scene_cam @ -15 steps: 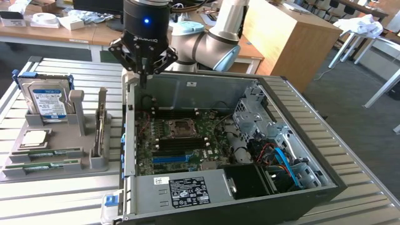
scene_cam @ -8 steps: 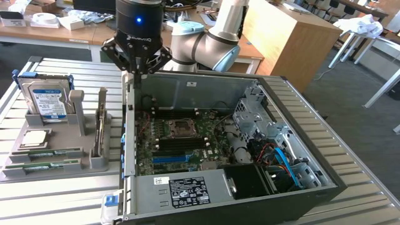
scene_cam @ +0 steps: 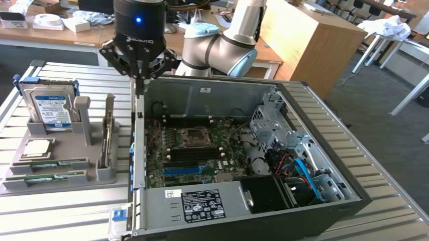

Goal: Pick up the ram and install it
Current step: 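Reach for the ram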

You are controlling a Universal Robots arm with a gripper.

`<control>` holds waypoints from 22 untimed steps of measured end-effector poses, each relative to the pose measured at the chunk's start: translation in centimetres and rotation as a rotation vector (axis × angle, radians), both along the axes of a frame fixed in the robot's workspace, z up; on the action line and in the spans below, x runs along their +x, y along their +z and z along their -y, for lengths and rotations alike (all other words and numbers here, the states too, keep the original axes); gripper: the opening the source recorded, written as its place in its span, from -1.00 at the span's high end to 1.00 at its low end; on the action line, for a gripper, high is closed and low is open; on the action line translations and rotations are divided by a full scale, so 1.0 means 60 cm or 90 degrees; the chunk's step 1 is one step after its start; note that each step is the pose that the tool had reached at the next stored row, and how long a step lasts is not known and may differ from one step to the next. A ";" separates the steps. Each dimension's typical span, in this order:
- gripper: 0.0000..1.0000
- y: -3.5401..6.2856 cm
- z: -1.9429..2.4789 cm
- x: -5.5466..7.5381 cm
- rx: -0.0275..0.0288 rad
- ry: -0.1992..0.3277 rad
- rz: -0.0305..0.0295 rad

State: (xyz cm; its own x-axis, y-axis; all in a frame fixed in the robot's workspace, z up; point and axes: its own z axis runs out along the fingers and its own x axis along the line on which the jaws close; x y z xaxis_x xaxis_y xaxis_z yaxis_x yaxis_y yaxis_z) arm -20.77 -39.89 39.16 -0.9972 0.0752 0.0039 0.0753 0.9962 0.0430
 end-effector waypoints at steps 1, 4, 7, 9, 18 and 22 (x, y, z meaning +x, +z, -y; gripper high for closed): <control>0.80 0.000 0.0000 -0.004 0.0000 0.000 0.0010; 0.80 0.000 0.0000 -0.016 0.0000 0.000 0.0037; 0.80 0.000 0.0000 -0.027 0.0000 0.000 0.0064; 0.80 0.000 0.0000 -0.035 0.0000 0.000 0.0074; 0.80 0.000 -0.0001 -0.077 0.0000 0.000 0.0093; 0.80 0.000 -0.0002 -0.099 0.0000 0.000 0.0099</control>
